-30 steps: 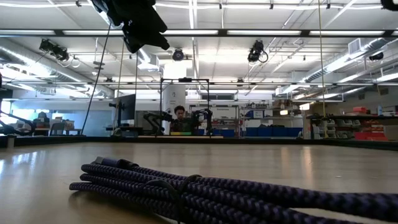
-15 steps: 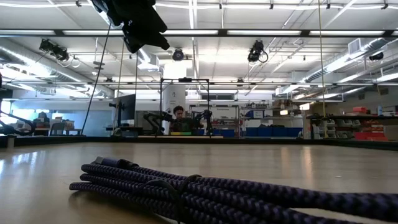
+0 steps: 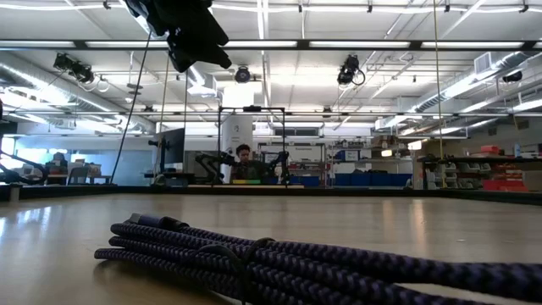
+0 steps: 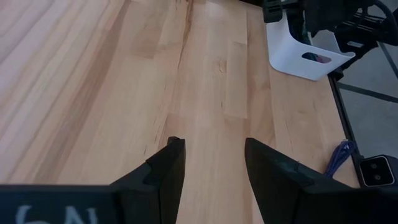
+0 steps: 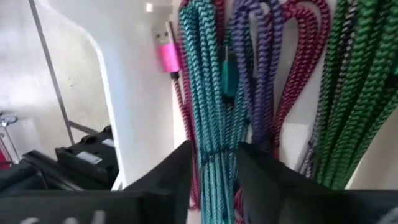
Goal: Pick and place USB-C Cables
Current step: Put the blue USB cable into the white bin, then put the purple USB cable into the white bin
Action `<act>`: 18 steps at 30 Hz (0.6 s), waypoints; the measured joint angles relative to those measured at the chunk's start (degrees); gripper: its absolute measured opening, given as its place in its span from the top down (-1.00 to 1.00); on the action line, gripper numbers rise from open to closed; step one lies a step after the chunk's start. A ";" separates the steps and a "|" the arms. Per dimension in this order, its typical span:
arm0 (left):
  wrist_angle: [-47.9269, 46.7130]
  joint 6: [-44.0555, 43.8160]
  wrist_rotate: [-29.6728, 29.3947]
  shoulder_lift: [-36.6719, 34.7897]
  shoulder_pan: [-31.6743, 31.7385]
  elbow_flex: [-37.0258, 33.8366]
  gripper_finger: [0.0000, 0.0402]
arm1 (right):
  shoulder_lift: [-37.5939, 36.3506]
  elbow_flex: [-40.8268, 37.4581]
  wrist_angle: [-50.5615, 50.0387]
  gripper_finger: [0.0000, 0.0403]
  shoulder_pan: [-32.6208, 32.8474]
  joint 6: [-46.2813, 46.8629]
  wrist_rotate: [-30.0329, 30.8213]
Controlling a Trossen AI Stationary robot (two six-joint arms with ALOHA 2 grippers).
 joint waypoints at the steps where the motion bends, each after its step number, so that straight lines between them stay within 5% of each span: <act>1: 0.00 -0.02 0.00 0.00 0.00 0.01 0.14 | 0.02 0.56 -0.85 0.35 0.00 -0.15 -0.38; 6: 0.00 -0.01 0.00 0.00 0.00 0.01 0.14 | -0.02 6.29 -8.76 0.21 -0.51 1.18 -2.03; 10: 0.00 0.02 0.02 0.00 0.00 0.00 0.14 | -0.09 12.96 -13.85 0.23 -0.61 5.55 2.63; 18: 0.00 0.04 0.02 0.00 -0.02 0.00 0.14 | -0.15 22.42 -21.38 0.32 1.91 28.31 34.51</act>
